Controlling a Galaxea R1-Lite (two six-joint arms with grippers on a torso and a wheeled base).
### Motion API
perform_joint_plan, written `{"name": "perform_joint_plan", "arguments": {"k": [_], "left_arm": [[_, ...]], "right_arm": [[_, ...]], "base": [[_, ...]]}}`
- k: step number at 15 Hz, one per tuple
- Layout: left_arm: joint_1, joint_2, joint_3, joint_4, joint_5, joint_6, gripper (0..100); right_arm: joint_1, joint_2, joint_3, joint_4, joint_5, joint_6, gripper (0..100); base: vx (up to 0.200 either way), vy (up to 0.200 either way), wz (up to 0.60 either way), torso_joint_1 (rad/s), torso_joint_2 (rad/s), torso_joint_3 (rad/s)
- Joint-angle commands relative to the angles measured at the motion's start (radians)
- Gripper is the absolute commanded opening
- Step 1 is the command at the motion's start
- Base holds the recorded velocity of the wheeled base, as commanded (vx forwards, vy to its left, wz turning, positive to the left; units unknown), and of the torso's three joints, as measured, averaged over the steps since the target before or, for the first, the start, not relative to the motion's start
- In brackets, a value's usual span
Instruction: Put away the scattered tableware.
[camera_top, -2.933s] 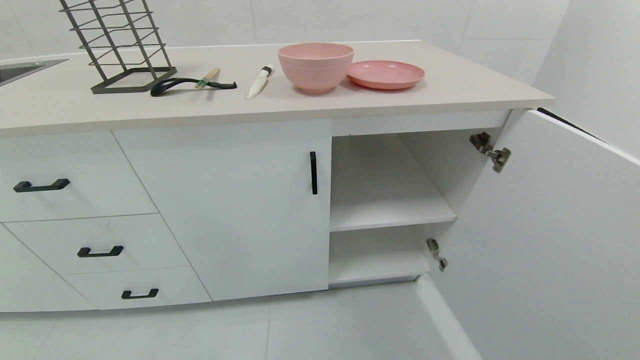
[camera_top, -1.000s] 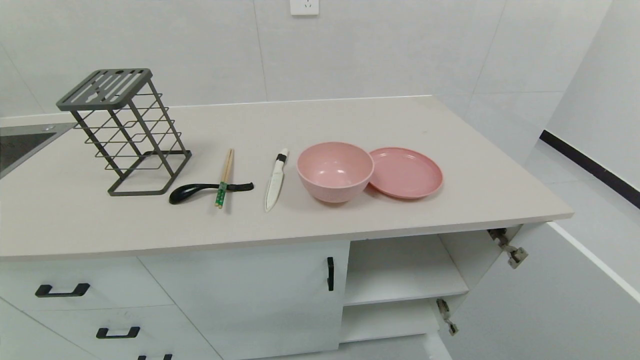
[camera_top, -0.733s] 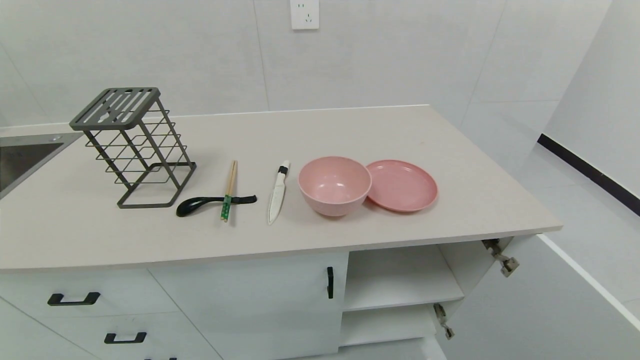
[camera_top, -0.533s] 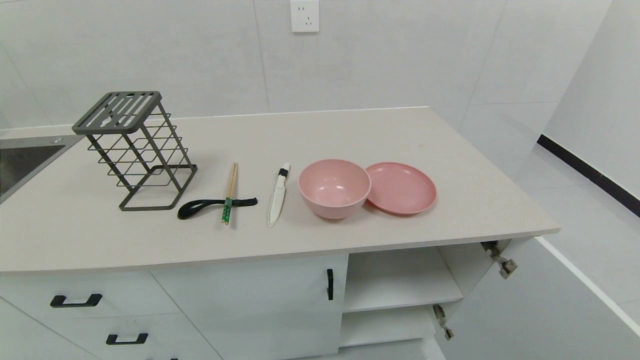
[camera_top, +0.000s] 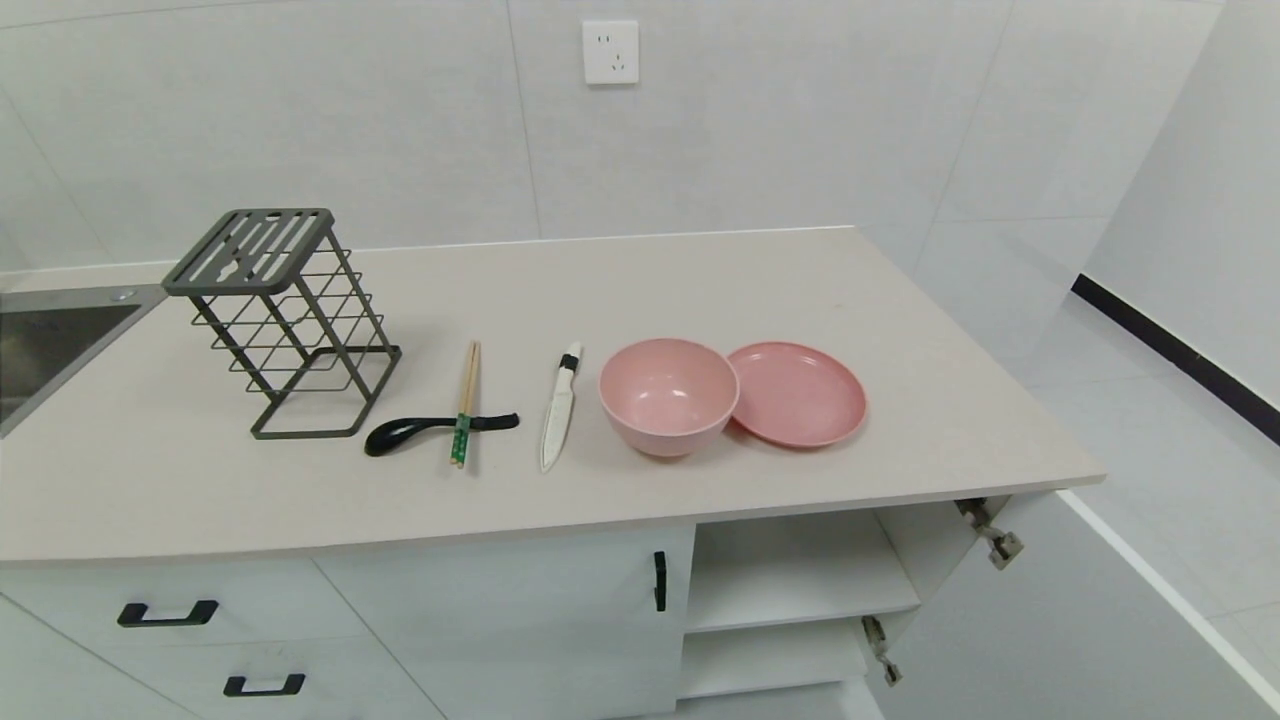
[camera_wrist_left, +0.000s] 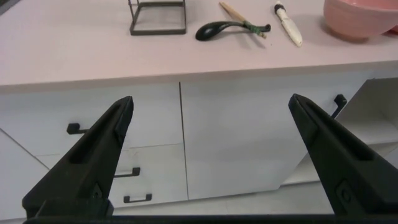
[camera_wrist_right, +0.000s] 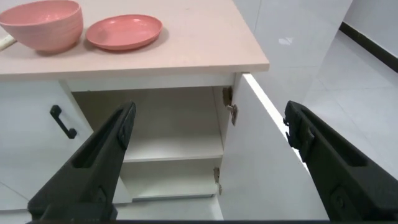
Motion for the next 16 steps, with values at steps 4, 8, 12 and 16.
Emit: {"name": "perform_joint_plan", "arguments": {"k": [4, 8, 12, 16], "left_arm": [[0.000, 0.002, 0.000, 0.000, 0.003, -0.006, 100], [0.000, 0.002, 0.000, -0.002, 0.005, -0.007, 100], [0.000, 0.002, 0.000, 0.000, 0.005, -0.006, 100], [0.000, 0.002, 0.000, 0.000, 0.003, 0.000, 100]], "right_arm": [[0.000, 0.000, 0.000, -0.001, 0.002, 0.000, 100], [0.000, 0.000, 0.000, -0.001, 0.002, 0.000, 100], [0.000, 0.000, 0.000, -0.001, 0.002, 0.001, 100], [0.000, 0.000, 0.000, -0.001, 0.002, 0.000, 100]], "base": [[0.100, -0.200, 0.00, 0.107, -0.23, -0.111], [0.050, -0.050, 0.00, 0.009, -0.01, -0.008], [0.150, 0.150, 0.00, -0.003, 0.00, 0.002], [0.100, 0.000, 0.00, -0.002, 0.00, 0.001]]}}
